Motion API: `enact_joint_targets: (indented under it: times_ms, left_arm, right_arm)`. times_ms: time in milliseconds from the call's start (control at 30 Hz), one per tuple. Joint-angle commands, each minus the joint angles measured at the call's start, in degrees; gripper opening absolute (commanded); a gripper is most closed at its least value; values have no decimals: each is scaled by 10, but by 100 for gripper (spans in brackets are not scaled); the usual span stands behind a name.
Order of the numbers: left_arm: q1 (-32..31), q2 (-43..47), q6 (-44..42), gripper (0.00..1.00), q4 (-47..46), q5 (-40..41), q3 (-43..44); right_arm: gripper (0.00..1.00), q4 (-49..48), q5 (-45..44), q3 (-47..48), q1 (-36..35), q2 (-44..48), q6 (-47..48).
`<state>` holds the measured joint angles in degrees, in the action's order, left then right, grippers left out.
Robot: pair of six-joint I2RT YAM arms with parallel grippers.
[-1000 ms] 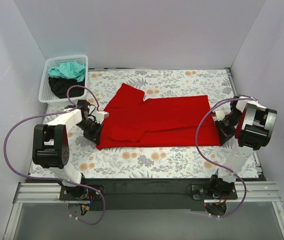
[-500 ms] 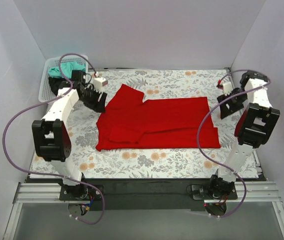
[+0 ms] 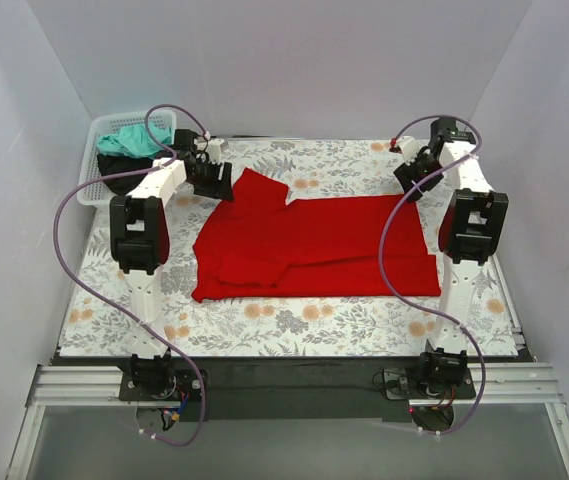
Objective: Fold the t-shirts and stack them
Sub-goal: Fold the tshirt
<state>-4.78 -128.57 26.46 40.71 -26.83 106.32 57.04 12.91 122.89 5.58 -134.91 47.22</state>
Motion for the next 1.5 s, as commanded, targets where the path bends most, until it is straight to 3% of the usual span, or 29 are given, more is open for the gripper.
enact_joint_targets:
  times_ms: [0, 233, 433, 567, 600, 667, 933, 1067, 1167, 1200, 1267, 1300, 1333, 1467]
  left_arm:
    - [-8, 8, 32, 58, -29, 5, 42]
    - [-9, -11, 32, 58, -44, 13, 42]
    - [-10, -30, 41, 60, -53, 14, 63]
    - [-14, -50, 41, 61, -53, 29, 83]
    - [-14, -61, 41, 61, -53, 37, 92]
    - [-19, -71, 41, 62, -54, 47, 100]
    - [-64, -106, -7, 58, -75, 131, 104]
    - [-87, -130, -20, 50, -78, 180, 128]
    - [-88, -146, -19, 38, -68, 197, 144]
    - [-88, -148, -17, 27, -67, 199, 150]
    - [-88, -142, -16, 17, -69, 200, 151]
    - [-88, -136, -15, 4, -72, 197, 151]
    - [-85, -124, -10, 0, -79, 195, 151]
    - [-76, -71, -6, 0, -82, 157, 145]
  right_arm:
    - [66, -78, -28, 18, -4, -13, -1]
    - [63, -105, -24, 34, -16, -48, -2]
    - [50, -115, -25, 23, -25, -68, 5]
    - [27, -114, -28, 7, -26, -73, 17]
    - [12, -114, -32, -7, -26, -71, 23]
    - [1, -115, -37, -19, -26, -66, 29]
    - [1, -114, -31, -51, -26, -41, 36]
    - [1, -114, -37, -61, -26, -34, 40]
    - [1, -113, -40, -63, -26, -28, 44]
    - [1, -113, -41, -64, -26, -26, 45]
    - [1, -113, -43, -66, -25, -19, 46]
    - [1, -113, -44, -68, -25, -17, 47]
    - [1, -113, -44, -69, -24, -9, 48]
    - [1, -112, -43, -79, -19, 23, 57]
